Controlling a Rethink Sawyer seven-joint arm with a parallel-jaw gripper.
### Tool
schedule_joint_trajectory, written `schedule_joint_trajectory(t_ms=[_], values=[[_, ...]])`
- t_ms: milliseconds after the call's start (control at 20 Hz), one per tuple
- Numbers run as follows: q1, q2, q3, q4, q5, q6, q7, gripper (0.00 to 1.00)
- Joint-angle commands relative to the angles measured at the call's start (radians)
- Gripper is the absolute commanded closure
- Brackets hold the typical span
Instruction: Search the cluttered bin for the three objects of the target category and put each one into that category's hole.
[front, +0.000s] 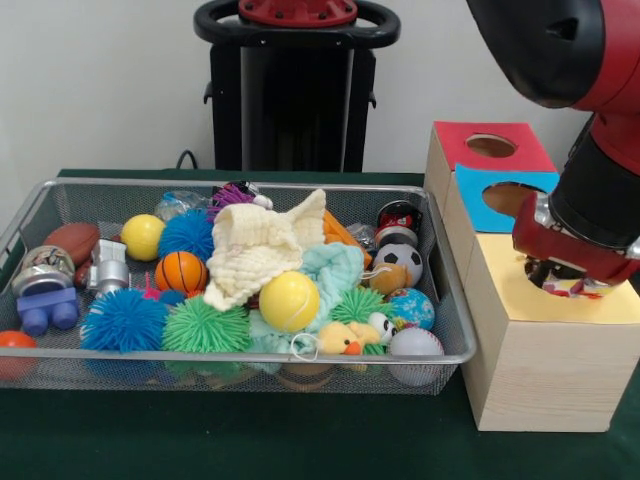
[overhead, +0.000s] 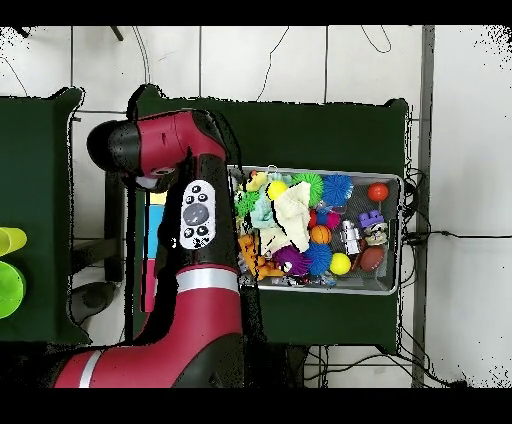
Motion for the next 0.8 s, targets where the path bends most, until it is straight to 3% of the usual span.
schedule_joint_trajectory(t_ms=[50, 800], values=[[-0.014, -0.037, 0.037, -0.044, -0.037, 0.163, -0.108, 1.00], [-0.009, -0.063, 0.037, -0.004, -0.043, 0.161, -0.098, 1.00]])
